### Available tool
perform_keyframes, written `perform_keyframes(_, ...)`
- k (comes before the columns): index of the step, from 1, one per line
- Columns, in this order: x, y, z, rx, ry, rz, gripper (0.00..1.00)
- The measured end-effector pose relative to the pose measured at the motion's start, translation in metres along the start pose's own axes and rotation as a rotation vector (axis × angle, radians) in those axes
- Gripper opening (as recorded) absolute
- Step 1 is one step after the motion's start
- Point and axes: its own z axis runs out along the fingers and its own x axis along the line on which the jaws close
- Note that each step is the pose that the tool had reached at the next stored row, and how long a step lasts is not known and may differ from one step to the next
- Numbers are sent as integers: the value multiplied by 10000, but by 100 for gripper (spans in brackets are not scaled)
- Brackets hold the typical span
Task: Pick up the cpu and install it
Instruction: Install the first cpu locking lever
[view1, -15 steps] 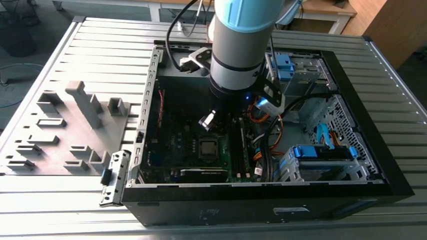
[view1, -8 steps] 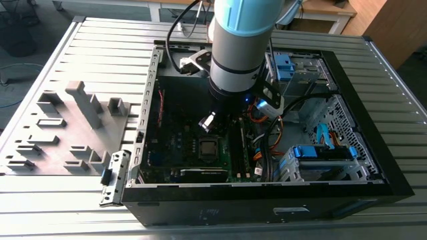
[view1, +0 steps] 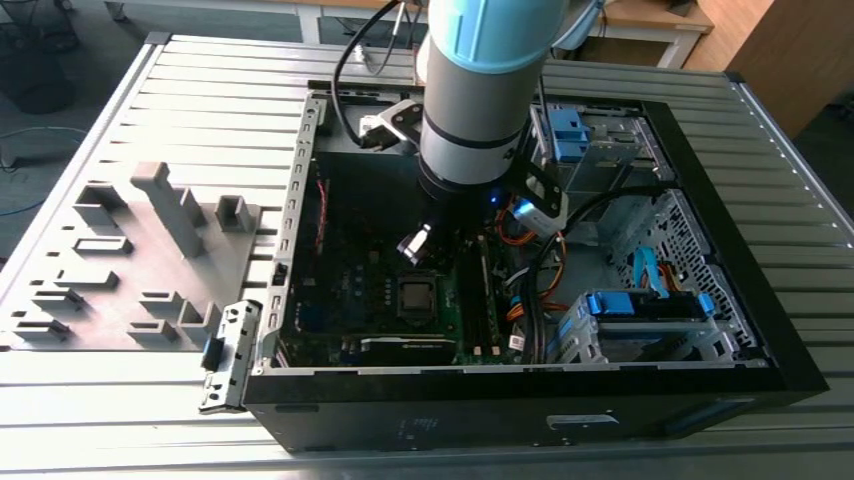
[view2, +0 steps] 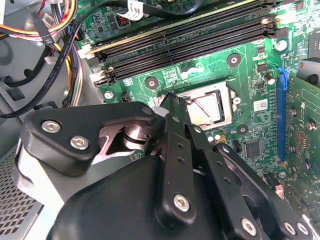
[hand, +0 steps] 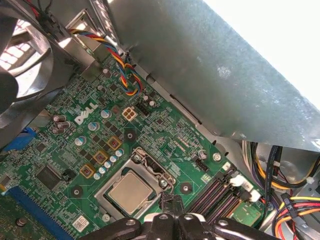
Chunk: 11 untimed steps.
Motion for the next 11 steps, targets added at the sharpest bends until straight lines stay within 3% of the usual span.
perform_keyframes(4, -2, 1, -48, 1, 1, 0, 11)
perform_keyframes(8, -2, 1, -49, 0, 0, -5, 11)
perform_keyframes(11, -1, 1, -49, -6, 16, -398, 11)
